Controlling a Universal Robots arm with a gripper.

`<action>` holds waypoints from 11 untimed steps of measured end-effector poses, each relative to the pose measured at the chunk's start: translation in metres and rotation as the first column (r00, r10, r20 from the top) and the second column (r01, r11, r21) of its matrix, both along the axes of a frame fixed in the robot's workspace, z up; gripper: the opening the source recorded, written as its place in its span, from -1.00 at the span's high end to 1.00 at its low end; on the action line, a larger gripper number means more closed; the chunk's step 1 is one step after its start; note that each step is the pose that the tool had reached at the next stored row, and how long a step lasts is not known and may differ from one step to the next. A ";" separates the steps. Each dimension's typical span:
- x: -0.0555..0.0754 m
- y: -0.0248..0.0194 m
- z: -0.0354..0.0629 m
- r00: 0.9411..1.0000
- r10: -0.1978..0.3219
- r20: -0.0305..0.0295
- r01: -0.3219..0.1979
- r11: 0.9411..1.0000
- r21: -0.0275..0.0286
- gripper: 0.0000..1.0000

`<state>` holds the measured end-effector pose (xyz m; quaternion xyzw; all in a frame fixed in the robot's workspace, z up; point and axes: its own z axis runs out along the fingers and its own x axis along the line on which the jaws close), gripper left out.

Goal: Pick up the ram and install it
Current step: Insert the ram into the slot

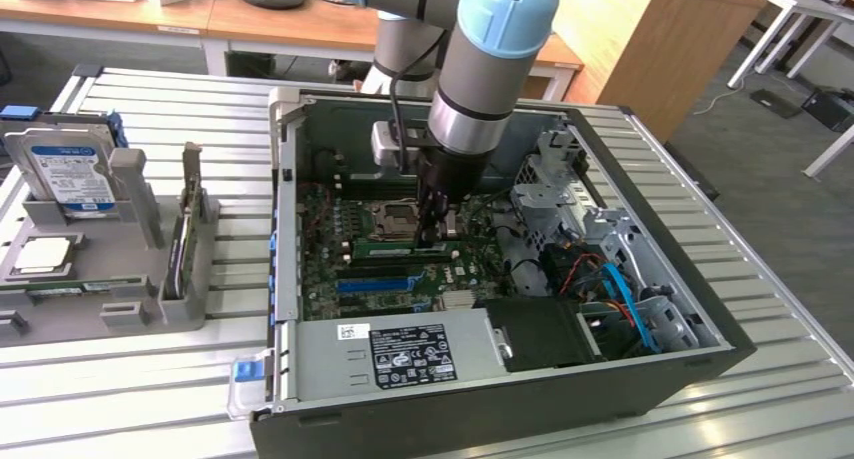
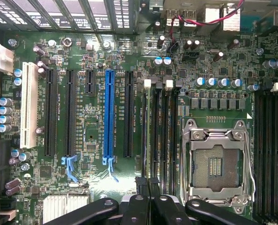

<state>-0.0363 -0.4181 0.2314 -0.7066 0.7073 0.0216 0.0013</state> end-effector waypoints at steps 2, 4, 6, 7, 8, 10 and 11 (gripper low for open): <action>0.000 0.0000 0.0000 1.000 0.000 0.001 0.000 1.000 0.000 0.76; 0.000 0.0000 0.0000 1.000 0.001 0.002 -0.001 1.000 0.000 0.76; 0.000 0.0000 0.0000 1.000 0.001 0.002 -0.001 1.000 0.000 0.76; 0.000 0.0000 0.0000 1.000 0.001 0.002 -0.001 1.000 0.000 0.76; 0.000 0.0000 -0.0002 1.000 0.001 0.002 -0.001 1.000 0.000 0.76; 0.000 0.0000 -0.0016 1.000 0.001 0.002 -0.001 1.000 0.000 0.76; 0.000 -0.0001 -0.0020 1.000 0.001 0.002 -0.001 1.000 0.000 0.76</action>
